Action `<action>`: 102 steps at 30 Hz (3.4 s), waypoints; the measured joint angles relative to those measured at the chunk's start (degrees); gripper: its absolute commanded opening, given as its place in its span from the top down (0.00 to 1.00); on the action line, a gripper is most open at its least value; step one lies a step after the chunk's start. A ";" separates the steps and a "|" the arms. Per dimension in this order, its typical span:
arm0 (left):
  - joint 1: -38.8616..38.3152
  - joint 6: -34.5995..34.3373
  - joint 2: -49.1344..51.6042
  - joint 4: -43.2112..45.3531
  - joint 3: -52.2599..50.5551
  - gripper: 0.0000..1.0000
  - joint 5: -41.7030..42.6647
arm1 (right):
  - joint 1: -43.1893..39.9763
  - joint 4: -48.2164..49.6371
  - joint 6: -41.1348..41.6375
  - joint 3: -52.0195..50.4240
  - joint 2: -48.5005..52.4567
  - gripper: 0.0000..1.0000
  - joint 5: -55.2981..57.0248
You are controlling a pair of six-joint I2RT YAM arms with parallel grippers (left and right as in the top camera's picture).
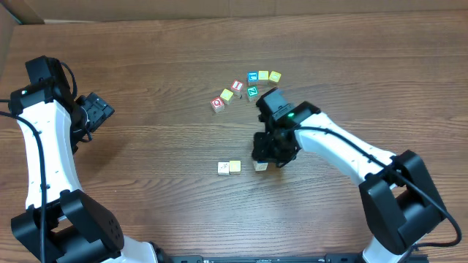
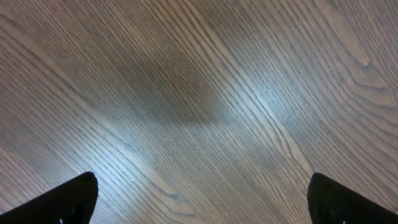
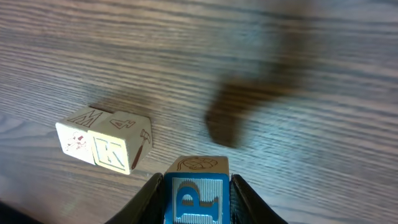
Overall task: Flip 4 blocks
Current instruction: 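Carry the P block toward the K and violin blocks, then lower the P block beside the K block with the right gripper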
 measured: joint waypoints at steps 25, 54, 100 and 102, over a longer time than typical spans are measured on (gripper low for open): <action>0.00 0.00 0.00 0.00 0.00 0.00 0.00 | 3.63 5.99 4.48 -0.50 0.00 0.68 6.05; 0.00 0.00 0.00 0.00 0.00 0.00 0.00 | 3.28 9.99 4.46 -3.56 0.00 0.55 3.93; 0.00 0.00 0.00 0.00 0.00 0.00 0.00 | 2.45 6.73 4.31 -3.48 -0.22 0.91 7.34; 0.00 0.00 0.00 0.00 0.00 0.00 0.00 | 2.45 6.86 4.31 -3.48 -0.22 0.91 7.17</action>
